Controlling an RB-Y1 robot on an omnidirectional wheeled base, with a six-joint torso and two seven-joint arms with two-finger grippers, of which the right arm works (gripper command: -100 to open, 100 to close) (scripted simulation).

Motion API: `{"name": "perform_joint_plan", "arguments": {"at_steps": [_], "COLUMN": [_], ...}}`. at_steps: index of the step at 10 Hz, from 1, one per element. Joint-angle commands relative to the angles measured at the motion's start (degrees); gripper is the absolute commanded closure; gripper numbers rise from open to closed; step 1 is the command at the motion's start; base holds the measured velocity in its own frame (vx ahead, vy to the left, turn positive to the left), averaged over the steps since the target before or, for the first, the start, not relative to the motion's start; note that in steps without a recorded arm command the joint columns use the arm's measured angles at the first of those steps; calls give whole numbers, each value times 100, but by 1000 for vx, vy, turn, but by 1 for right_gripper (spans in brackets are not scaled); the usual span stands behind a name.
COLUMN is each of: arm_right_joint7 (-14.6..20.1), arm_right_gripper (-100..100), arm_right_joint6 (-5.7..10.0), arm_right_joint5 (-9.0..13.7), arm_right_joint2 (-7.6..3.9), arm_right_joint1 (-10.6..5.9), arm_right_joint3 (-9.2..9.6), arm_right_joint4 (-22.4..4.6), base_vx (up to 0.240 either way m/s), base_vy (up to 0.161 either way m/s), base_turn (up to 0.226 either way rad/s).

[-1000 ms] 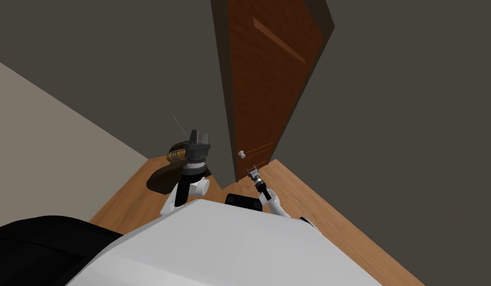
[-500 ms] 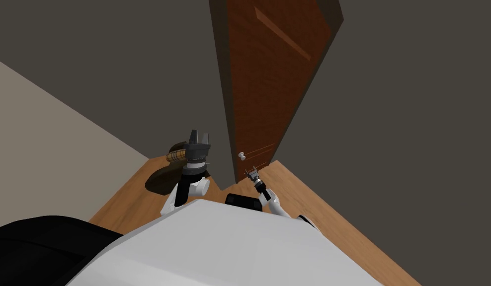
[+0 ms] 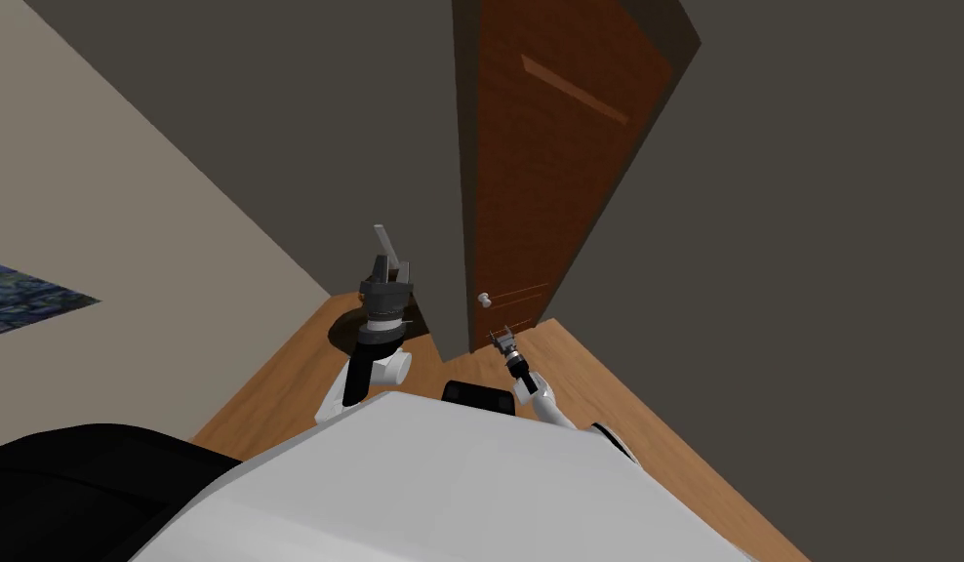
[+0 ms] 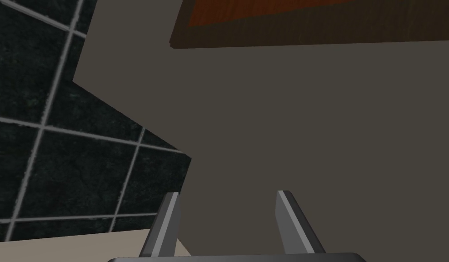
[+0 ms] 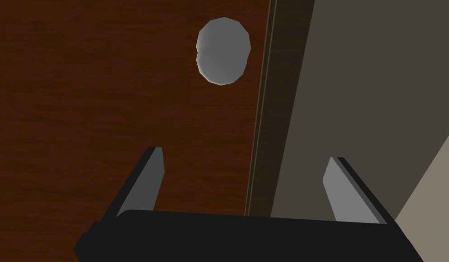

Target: Pull the door open

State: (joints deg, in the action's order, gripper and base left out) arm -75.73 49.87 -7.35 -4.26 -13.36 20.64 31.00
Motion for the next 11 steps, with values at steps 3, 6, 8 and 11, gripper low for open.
{"name": "perform_joint_plan", "arguments": {"at_steps": [3,6,8,11], "arm_right_joint7": [31,35,38,41], "arm_right_gripper": [-100,-100,-100,-100], "arm_right_joint6": [-50,-17,1,18], "arm_right_joint5": [-25,-44,-54,-65], "arm_right_joint2": [-117,-204,-248,-294], "arm_right_joint1": [107,134,148,163], "arm_right_joint3": [-288,-751,-997,-1250], "arm_right_joint4": [145,79,43,7], "base_vx": [-63,-45,-5,8], "base_vy": [21,47,50,40], "base_turn": [160,244,202,163]}}
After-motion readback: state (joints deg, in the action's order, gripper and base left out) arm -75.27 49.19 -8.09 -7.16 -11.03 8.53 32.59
